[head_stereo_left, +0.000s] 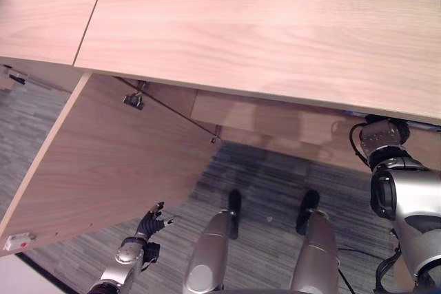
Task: Put the empty folder in the office cabinet
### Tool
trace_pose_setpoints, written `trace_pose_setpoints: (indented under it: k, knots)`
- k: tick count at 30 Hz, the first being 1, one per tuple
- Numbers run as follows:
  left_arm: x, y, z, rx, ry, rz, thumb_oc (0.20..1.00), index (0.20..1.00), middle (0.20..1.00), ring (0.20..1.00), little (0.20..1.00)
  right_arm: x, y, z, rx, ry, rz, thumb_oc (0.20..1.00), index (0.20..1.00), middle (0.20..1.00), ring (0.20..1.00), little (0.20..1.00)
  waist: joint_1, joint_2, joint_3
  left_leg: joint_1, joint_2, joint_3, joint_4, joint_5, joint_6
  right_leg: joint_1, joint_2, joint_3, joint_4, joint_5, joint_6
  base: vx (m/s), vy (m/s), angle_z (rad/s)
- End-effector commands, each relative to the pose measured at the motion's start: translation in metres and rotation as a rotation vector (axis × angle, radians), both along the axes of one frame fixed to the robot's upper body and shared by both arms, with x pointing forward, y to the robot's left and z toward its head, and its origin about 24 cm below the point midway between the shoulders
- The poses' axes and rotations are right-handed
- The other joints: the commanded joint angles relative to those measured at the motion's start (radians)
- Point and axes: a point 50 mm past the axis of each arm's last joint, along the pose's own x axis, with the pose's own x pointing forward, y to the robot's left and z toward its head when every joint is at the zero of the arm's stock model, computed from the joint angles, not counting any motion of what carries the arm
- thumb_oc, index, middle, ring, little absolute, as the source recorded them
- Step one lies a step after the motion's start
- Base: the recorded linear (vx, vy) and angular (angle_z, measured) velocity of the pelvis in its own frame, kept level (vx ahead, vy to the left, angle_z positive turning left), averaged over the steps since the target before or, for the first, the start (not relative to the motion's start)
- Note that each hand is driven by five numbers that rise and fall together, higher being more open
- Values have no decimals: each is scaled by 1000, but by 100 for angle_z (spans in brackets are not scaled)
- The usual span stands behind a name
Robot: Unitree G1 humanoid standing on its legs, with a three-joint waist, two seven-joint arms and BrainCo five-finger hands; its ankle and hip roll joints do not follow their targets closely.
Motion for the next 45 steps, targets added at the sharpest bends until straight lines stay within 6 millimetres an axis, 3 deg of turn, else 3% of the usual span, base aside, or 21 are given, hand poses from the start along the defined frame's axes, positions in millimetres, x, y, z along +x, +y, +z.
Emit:
trace_pose_setpoints:
  k: [1,5,6,7,10,14,17,19,20,21,23,24,27,28,29,30,34,40,43,45]
  knots:
    - [-1,9,1,28,3,5,1000,1000,1000,1000,1000,-7,-18,12,42,-26,-68,1000,1000,1000,1000,1000,11,19,22,-22,30,1,-90,25,-29,97,-15,39,22,-108,116,123,-31,14]
    - [-3,9,1,41,14,-18,1000,1000,1000,1000,1000,-11,-27,26,87,-47,-136,1000,1000,1000,1000,1000,14,22,15,-16,33,0,-101,28,-33,105,-19,33,18,-110,118,38,-20,5]
    - [-5,12,1,52,20,-18,1000,1000,1000,1000,1000,-7,-28,44,69,-86,-144,1000,1000,1000,1000,1000,16,20,11,-16,34,0,-103,30,-34,106,-21,33,20,-110,119,0,0,0]
    - [-4,12,1,52,18,-18,1000,1000,1000,1000,1000,-7,-28,44,69,-86,-144,1000,1000,1000,1000,1000,15,21,12,-16,33,-1,-103,30,-34,106,-21,33,20,-110,119,30,-21,0]
    - [-6,17,1,65,27,-10,1000,1000,1000,1000,1000,-8,-39,74,-19,-81,-135,1000,1000,1000,1000,1000,21,18,6,-18,33,-1,-102,30,-36,104,-25,28,28,-111,121,2,-4,2]
    - [-10,16,-1,62,35,-16,1000,1000,1000,1000,1000,-8,-44,95,-93,-74,-119,1000,1000,1000,1000,1000,25,19,3,-26,32,-6,-99,35,-37,102,-31,26,38,-114,121,14,-20,6]
    - [-11,12,-2,52,42,-21,1000,1000,1000,1000,1000,-6,-42,98,-141,-39,-105,1000,1000,1000,1000,1000,26,19,2,-15,33,-7,-116,43,-37,114,-30,21,27,-109,123,7,-4,1]
    - [-10,10,-2,48,41,-24,1000,1000,1000,1000,1000,-5,-39,93,-165,2,-88,1000,1000,1000,1000,1000,26,16,2,-4,33,-7,-130,49,-36,127,-28,14,13,-103,125,-45,4,-1]
    - [-7,9,-1,41,32,-20,1000,1000,1000,1000,1000,-5,-37,83,-170,43,-70,1000,1000,1000,1000,1000,29,18,6,2,33,-3,-148,78,-30,132,-27,-2,-9,-70,118,0,0,0]
    - [-5,8,-1,36,26,-17,1000,1000,1000,1000,1000,-6,-37,76,-161,63,-67,1000,1000,1000,1000,1000,27,15,0,17,31,-11,-155,54,-36,146,-24,8,-10,-94,126,0,0,0]
    - [-2,6,1,27,10,-17,1000,1000,1000,1000,1000,-9,-35,56,-118,98,-66,1000,1000,1000,1000,1000,31,16,5,20,32,-11,-170,85,-30,155,-27,-11,-30,-60,121,-4,-13,12]
    - [1,4,2,21,3,-22,1000,1000,1000,1000,1000,-10,-34,49,-97,110,-69,1000,1000,1000,1000,1000,30,14,-3,34,31,-19,-177,64,-34,168,-23,-3,-33,-83,130,23,-18,14]
    - [2,2,3,23,1,-34,1000,1000,1000,1000,1000,-12,-28,30,-46,136,-72,1000,1000,1000,1000,1000,32,11,-6,52,29,-24,-195,70,-34,188,-24,-13,-51,-76,133,-1,-4,6]
    - [2,2,3,23,2,-34,1000,1000,1000,1000,1000,-13,-26,22,-30,151,-70,1000,1000,1000,1000,1000,36,12,-3,50,30,-18,-201,95,-30,190,-27,-29,-65,-49,127,-8,2,3]
    - [3,1,3,23,4,-36,1000,1000,1000,1000,1000,-14,-24,14,-12,162,-69,1000,1000,1000,1000,1000,35,7,-12,67,29,-27,-211,74,-34,208,-25,-22,-70,-71,135,-98,28,3]
    - [2,0,2,18,6,-33,1000,1000,1000,1000,1000,-16,-21,5,4,180,-65,1000,1000,1000,1000,1000,39,8,-7,64,30,-22,-213,99,-30,209,-29,-39,-78,-44,128,1,-2,5]
    - [2,-4,-1,6,19,-36,1000,1000,1000,1000,1000,-21,-10,-26,10,240,-40,1000,1000,1000,1000,1000,45,-10,-21,98,32,-30,-244,109,-27,255,-31,-59,-114,-29,134,-20,5,12]
    - [-4,0,-7,-17,49,19,1000,1000,1000,1000,1000,-23,3,-53,-39,233,59,1000,1000,1000,1000,1000,38,-38,-36,168,45,-31,-285,116,-25,337,-30,-83,-165,-11,142,18,13,3]
    - [-9,2,-10,-42,56,56,1000,1000,1000,1000,1000,-24,9,-62,-88,140,114,1000,1000,1000,1000,1000,28,-59,-46,216,58,-25,-319,120,-23,386,-27,-94,-205,5,151,39,30,1]
    - [-15,5,-11,-65,60,67,1000,1000,1000,1000,1000,-32,19,-81,-126,95,176,1000,1000,1000,1000,1000,11,-73,-52,258,69,-14,-346,122,-21,421,-24,-101,-237,20,160,53,29,-4]
